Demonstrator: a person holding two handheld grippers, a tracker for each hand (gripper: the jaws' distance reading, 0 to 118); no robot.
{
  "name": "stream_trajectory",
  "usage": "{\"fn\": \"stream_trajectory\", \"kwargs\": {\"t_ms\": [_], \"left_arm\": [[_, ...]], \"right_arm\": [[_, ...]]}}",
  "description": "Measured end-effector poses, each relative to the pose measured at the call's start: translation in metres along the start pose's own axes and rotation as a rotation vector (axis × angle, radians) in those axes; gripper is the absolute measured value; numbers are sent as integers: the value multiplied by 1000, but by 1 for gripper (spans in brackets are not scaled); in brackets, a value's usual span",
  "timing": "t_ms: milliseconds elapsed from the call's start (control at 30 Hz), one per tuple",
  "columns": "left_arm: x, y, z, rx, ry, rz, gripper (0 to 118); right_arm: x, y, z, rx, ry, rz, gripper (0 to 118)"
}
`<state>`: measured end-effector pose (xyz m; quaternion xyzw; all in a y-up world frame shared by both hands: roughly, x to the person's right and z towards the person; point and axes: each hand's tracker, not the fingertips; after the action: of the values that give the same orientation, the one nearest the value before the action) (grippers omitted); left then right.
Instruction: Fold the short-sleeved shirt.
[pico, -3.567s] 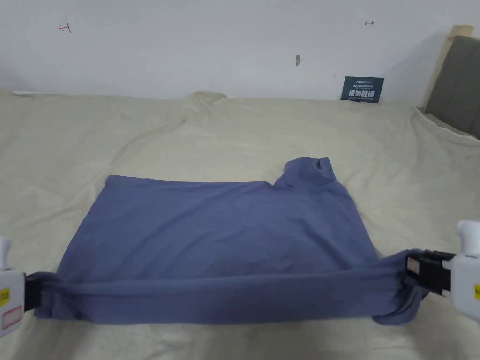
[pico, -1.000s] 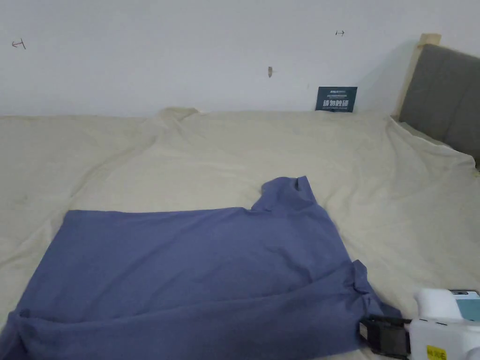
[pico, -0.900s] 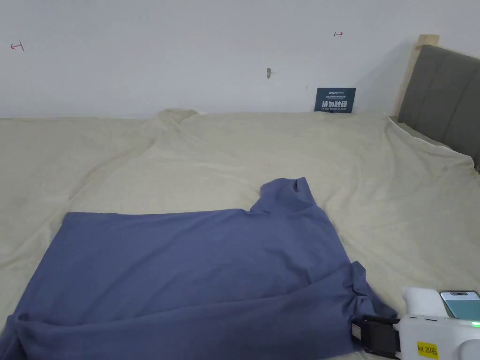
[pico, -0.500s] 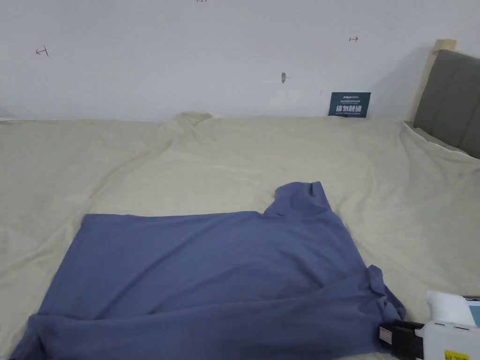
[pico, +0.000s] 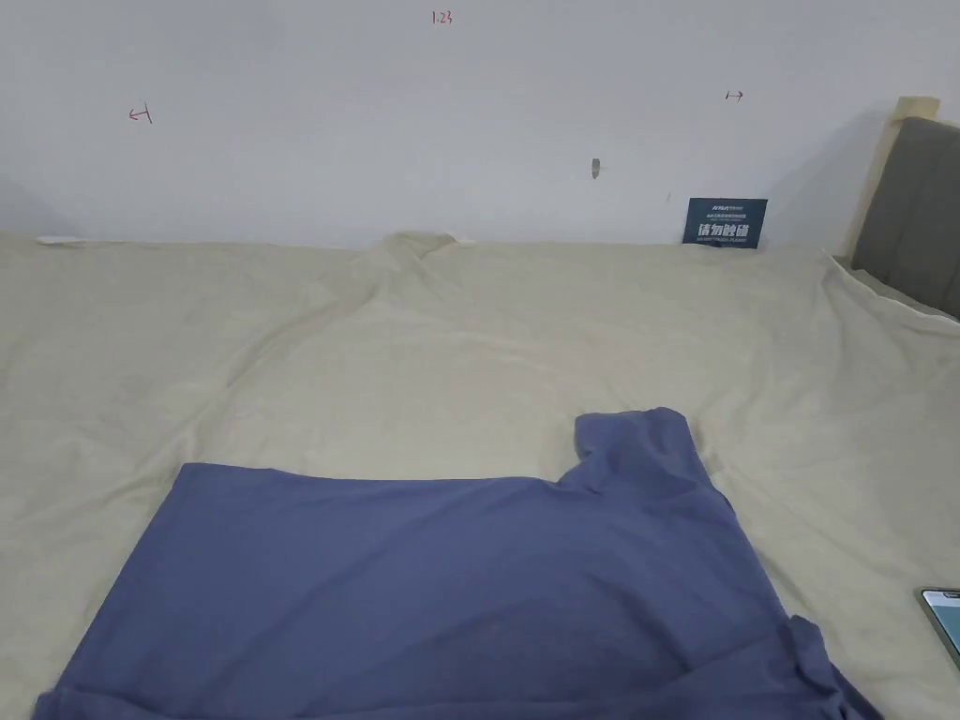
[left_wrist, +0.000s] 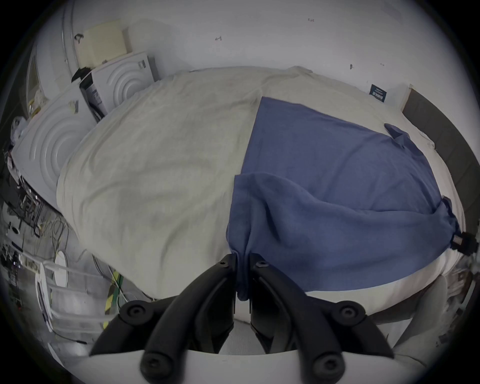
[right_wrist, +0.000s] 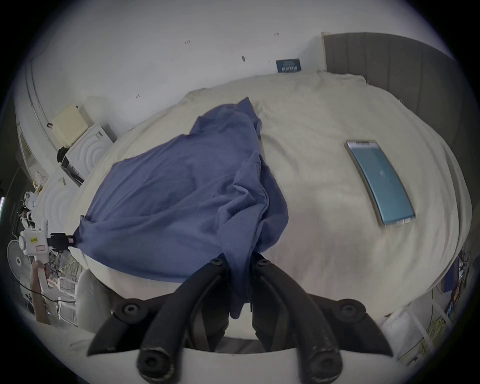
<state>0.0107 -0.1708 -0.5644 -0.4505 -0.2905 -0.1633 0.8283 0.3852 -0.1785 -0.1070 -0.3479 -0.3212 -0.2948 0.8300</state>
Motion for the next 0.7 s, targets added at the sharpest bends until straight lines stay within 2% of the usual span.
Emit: {"fn": "stream_trajectory", "kwargs": {"t_ms": [33,67,100,133,167,200,233,333,433,500,533,600,633,667,700], "left_arm": [[0,-4,-4,-22,0,7,8],[1,-7,-8,-29,-1,0,9],[3,-10,-10,-31,1,-10,12],[5,-9,-10,-33,5,-21,29],[7,-8,-9,-28,19,-30,58],[10,-7,-7,-23,41,-43,89],[10,-5,-6,-20,61,-54,111],[6,2,7,-3,32,-44,113],[-3,7,17,19,-65,39,113],[-7,11,27,71,-120,98,109],[-7,14,33,111,-145,119,97],[-2,23,42,143,-140,117,60],[4,29,45,164,-130,109,30],[9,35,47,195,-129,68,11],[16,42,49,227,-117,53,3]], "right_arm": [[0,-3,-2,-9,-6,3,16],[0,-7,-5,-7,-11,10,27],[1,-8,-6,0,-33,8,49],[1,-7,-6,-3,-85,2,84],[1,-5,-6,-5,-127,13,96],[2,-4,-5,10,-140,17,96],[2,-3,0,28,-124,14,96],[4,10,18,80,-88,-31,96],[2,23,32,138,-68,-32,96],[-2,31,38,156,-43,-25,96],[-4,36,39,156,-29,-23,95],[-11,43,42,166,-1,-10,92],[-16,48,41,171,11,11,91],[-21,51,41,197,-1,26,86],[-27,56,41,228,-13,62,63]]}}
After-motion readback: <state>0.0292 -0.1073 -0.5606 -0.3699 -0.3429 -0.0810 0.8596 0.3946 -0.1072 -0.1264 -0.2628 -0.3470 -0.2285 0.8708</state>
